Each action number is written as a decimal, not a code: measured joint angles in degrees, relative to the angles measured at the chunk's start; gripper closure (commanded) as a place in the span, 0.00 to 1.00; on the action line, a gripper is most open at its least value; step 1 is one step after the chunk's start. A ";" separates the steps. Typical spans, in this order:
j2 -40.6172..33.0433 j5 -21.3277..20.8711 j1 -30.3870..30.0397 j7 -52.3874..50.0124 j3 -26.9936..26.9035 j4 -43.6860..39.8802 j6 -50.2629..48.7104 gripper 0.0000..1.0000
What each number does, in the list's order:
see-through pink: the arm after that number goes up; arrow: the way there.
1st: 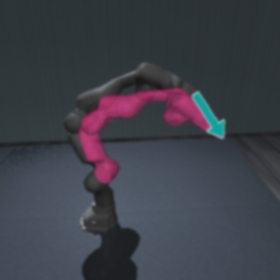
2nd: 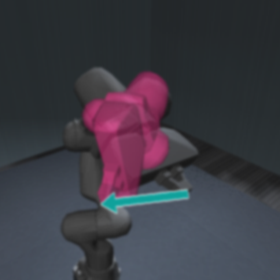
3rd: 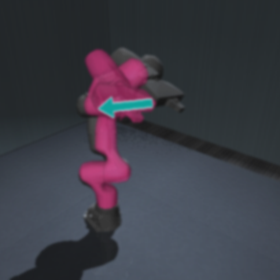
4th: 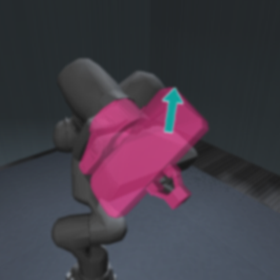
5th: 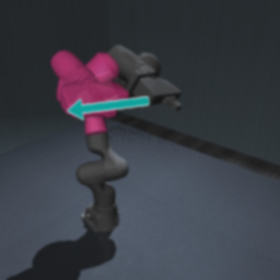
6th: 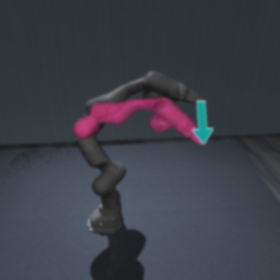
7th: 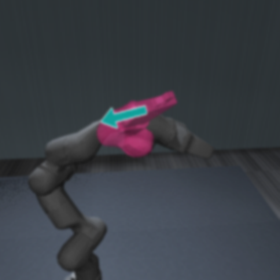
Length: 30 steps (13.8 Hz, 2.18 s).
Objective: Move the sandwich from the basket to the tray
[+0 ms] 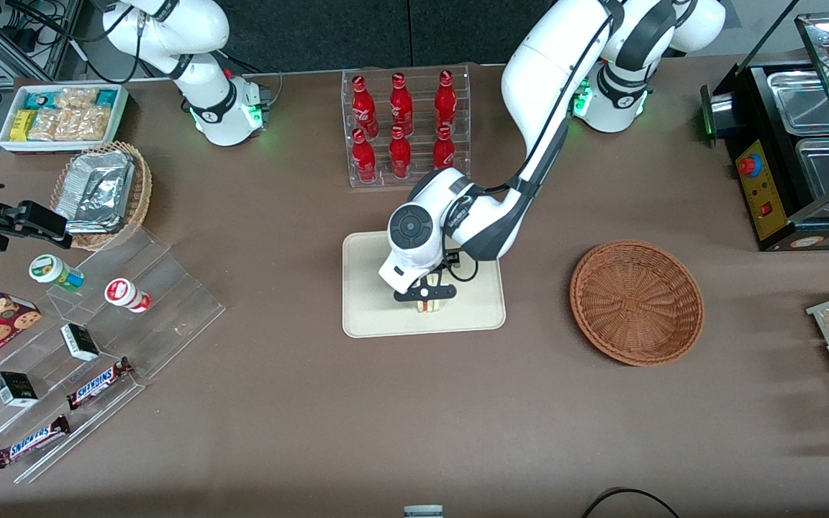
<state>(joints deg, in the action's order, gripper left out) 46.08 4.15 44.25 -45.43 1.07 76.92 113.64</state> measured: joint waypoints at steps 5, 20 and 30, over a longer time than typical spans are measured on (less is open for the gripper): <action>-0.42 -0.31 -0.23 3.76 -0.67 -1.10 -0.04 0.00; -17.83 -0.63 -23.62 26.19 -2.30 5.67 -10.61 0.00; -32.17 -0.94 -32.21 34.99 -2.30 19.14 -10.69 0.00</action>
<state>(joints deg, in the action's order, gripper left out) 13.91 3.20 12.04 -10.45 -1.23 96.06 102.95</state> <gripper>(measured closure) 0.000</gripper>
